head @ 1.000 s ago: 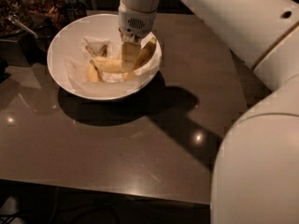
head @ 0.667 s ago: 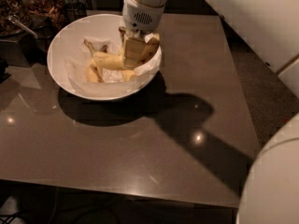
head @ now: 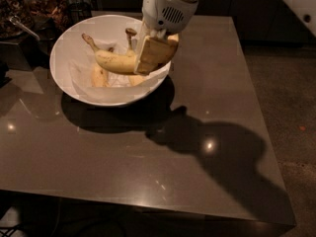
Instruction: Pick banana from white bowl
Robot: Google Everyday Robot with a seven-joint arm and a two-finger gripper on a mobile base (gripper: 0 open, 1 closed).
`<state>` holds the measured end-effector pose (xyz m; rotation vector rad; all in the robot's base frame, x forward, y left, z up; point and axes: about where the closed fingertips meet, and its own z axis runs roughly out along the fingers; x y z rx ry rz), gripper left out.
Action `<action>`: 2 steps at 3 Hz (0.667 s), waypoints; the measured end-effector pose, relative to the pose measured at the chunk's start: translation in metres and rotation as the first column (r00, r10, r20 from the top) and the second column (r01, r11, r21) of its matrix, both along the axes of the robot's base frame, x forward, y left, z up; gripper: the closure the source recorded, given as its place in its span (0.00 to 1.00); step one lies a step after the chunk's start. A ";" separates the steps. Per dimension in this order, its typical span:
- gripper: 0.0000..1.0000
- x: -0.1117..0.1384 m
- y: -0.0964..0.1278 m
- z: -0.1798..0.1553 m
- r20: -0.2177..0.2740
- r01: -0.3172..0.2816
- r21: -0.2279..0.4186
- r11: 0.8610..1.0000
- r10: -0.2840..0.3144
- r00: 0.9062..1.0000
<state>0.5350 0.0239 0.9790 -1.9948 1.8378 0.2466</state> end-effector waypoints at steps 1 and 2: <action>1.00 -0.055 -0.016 0.012 0.009 0.014 0.053 0.999 -0.015 1.000; 1.00 -0.056 -0.017 0.011 0.008 0.016 0.052 0.999 -0.017 1.000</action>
Offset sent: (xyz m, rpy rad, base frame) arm -0.0836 -0.0270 0.0097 0.0674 0.0102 -0.0340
